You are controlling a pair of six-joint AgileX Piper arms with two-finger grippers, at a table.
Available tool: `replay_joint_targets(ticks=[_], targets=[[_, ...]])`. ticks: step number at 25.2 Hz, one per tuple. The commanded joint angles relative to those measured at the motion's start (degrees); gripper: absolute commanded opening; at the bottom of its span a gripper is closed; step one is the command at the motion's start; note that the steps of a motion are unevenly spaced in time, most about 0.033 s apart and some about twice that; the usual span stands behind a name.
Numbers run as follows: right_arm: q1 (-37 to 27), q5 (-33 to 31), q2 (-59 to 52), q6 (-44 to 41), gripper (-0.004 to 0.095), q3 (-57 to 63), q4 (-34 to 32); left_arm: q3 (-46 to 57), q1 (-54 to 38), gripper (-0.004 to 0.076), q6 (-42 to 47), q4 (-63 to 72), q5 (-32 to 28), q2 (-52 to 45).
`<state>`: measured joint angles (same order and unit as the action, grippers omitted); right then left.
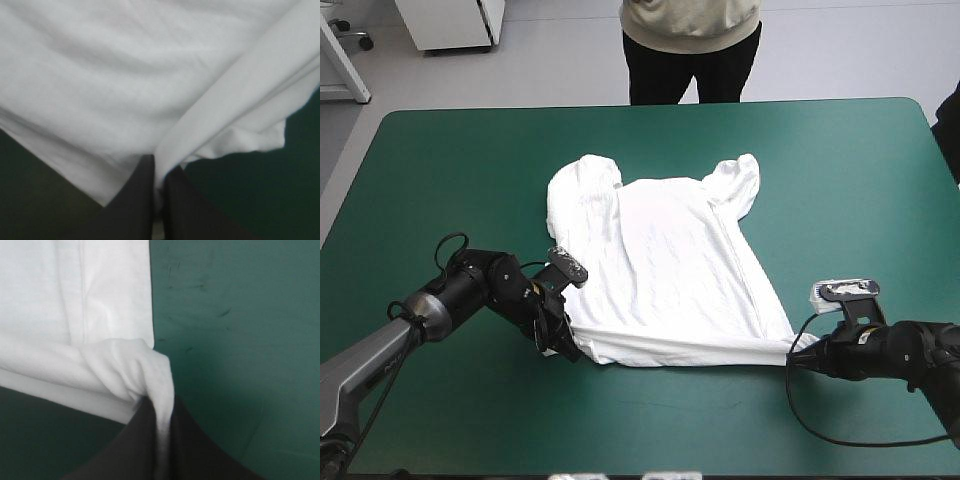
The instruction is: Fold the cloth
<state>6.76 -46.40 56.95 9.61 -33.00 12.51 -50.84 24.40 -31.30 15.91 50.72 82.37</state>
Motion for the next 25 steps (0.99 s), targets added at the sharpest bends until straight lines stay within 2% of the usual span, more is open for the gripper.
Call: replay_joint_targets(ticks=[1,5,8,11,15,16,18,20,21,23,25], targets=[[-0.5,4.0,3.3,0.9,0.0047,-1.2,0.2,-1.1,0.1,0.0045,2.0,-1.7,-1.3,-2.0],[-0.5,3.8,4.7,1.2,0.0209,-1.2,1.2,-1.1,0.1,0.0224,3.6,-1.7,2.2,-2.0],[-0.5,2.6,2.7,1.2,0.0276,-1.7,1.3,-1.1,0.1,0.0412,4.8,-0.1,7.2,-2.4],[-0.5,-1.7,-2.8,1.2,0.0276,-3.7,1.1,-1.1,0.1,0.042,6.2,2.2,9.1,-7.5],[-0.5,-11.5,-11.0,1.2,0.0283,-7.9,-0.5,-1.1,0.1,0.042,13.6,2.7,13.5,-17.6],[-0.5,-12.5,-12.5,1.2,0.031,-8.5,-1.1,-1.1,0.1,0.042,14.7,2.7,14.7,-19.2],[-0.5,-15.0,-16.1,-0.8,0.0501,-11.0,-4.3,-1.1,0.1,0.042,19.0,2.5,16.7,-23.7],[-0.5,-16.0,-18.1,-3.4,0.0595,-12.9,-6.8,-1.1,0.1,0.042,22.3,3.1,17.0,-26.0],[-0.5,-16.3,-19.1,-4.8,0.0628,-14.0,-8.0,-1.0,0.1,0.042,23.6,3.8,17.0,-27.0],[-0.5,-16.2,-21.2,-5.5,0.0631,-16.3,-9.1,-1.0,0.1,0.042,25.7,4.6,15.8,-28.5],[-0.5,-16.1,-22.8,-5.6,0.0631,-18.5,-9.1,-1.0,0.1,0.042,28.6,2.0,11.9,-29.6]])
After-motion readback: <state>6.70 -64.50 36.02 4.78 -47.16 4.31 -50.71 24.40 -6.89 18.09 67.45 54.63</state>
